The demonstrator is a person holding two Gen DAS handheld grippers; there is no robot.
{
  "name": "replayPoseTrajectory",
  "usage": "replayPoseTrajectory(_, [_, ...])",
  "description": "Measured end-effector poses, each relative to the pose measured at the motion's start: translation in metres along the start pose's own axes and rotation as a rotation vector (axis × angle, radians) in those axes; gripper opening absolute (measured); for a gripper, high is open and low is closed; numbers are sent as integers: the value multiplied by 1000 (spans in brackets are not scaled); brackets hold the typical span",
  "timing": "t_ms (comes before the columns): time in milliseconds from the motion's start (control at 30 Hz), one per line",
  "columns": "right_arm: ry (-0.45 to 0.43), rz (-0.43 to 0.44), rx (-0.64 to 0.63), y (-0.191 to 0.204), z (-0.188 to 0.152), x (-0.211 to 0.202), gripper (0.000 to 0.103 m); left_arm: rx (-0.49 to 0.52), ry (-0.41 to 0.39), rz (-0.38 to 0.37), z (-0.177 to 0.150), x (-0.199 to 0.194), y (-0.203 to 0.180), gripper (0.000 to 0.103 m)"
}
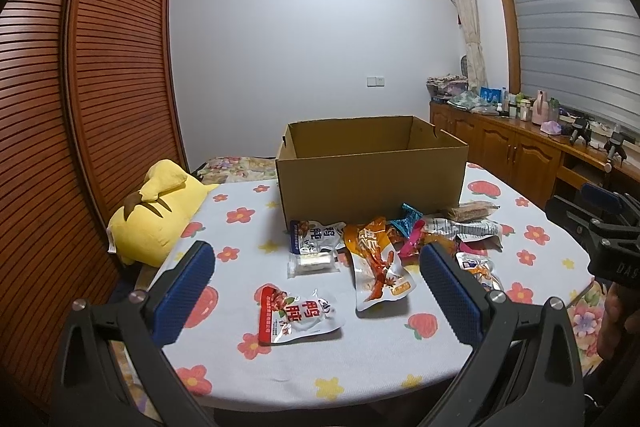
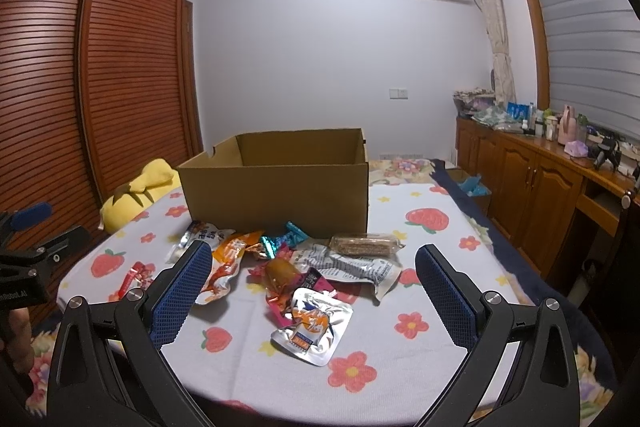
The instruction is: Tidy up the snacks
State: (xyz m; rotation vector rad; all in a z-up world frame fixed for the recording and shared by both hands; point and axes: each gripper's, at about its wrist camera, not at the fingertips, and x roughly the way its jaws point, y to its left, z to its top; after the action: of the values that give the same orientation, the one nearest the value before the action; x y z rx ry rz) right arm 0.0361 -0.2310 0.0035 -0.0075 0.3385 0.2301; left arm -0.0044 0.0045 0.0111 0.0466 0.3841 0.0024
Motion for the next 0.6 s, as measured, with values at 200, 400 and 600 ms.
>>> replayPoseTrajectory(200, [-1, 2, 1, 2, 3, -3, 103, 2, -2, 1, 0, 0, 0, 103])
replayPoseTrajectory(400, [0, 2, 2, 2, 4, -5, 103, -1, -3, 0, 0, -2, 0, 103])
replayPoseTrajectory(600, [-4, 2, 3, 1, 3, -3, 103, -1, -12, 0, 1, -3, 1, 103])
